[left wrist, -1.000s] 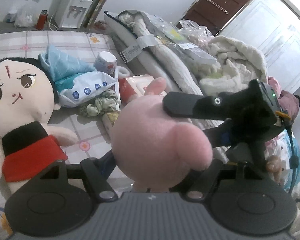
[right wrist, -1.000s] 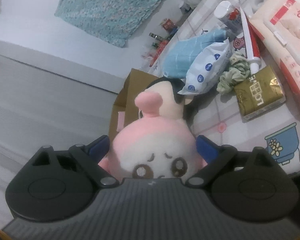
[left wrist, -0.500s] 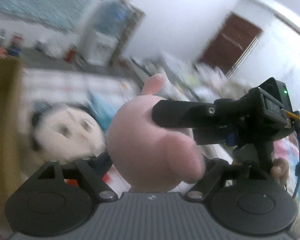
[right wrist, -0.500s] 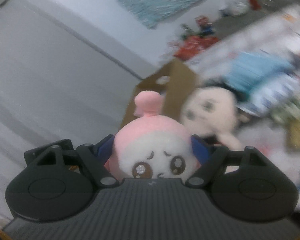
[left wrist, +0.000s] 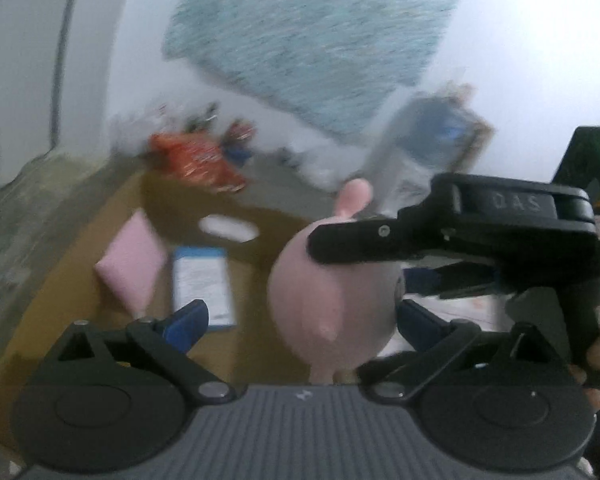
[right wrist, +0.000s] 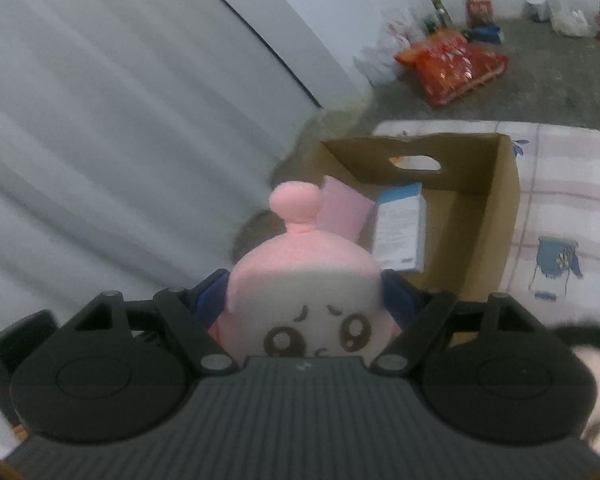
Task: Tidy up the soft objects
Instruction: 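Open the right gripper to drop the pink plush toy into the box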
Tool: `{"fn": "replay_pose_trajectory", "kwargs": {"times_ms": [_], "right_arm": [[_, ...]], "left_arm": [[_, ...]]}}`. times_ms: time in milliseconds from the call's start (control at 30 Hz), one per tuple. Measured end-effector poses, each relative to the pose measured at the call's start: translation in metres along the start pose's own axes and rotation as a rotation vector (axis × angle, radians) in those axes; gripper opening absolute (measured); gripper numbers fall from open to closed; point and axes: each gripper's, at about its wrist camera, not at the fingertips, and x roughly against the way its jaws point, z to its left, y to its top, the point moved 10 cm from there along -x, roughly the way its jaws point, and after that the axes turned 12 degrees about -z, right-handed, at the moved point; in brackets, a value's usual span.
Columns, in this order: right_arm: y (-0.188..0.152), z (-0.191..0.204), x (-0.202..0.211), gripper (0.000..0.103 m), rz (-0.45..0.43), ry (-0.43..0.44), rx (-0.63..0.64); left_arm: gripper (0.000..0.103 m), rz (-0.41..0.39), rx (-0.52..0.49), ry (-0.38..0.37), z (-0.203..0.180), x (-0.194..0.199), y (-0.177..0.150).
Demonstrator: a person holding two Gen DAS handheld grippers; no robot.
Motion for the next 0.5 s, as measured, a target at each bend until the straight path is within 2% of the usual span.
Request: {"fn": "replay_pose_trajectory", "kwargs": {"times_ms": [133, 300, 500], "right_arm": [[0.004, -0.018, -0.054, 0.080, 0.056, -0.126, 0.037], [0.005, -0.044, -0.106, 0.081, 0.108, -0.287, 0.130], [-0.003, -0.062, -0.156, 0.081, 0.158, -0.459, 0.299]], "left_arm": [[0.101, 0.044, 0.063, 0.110, 0.040, -0.020, -0.007], [0.101, 0.040, 0.145, 0.160, 0.068, -0.020, -0.011], [0.101, 0.015, 0.164, 0.219, 0.093, -0.008, -0.013]]}}
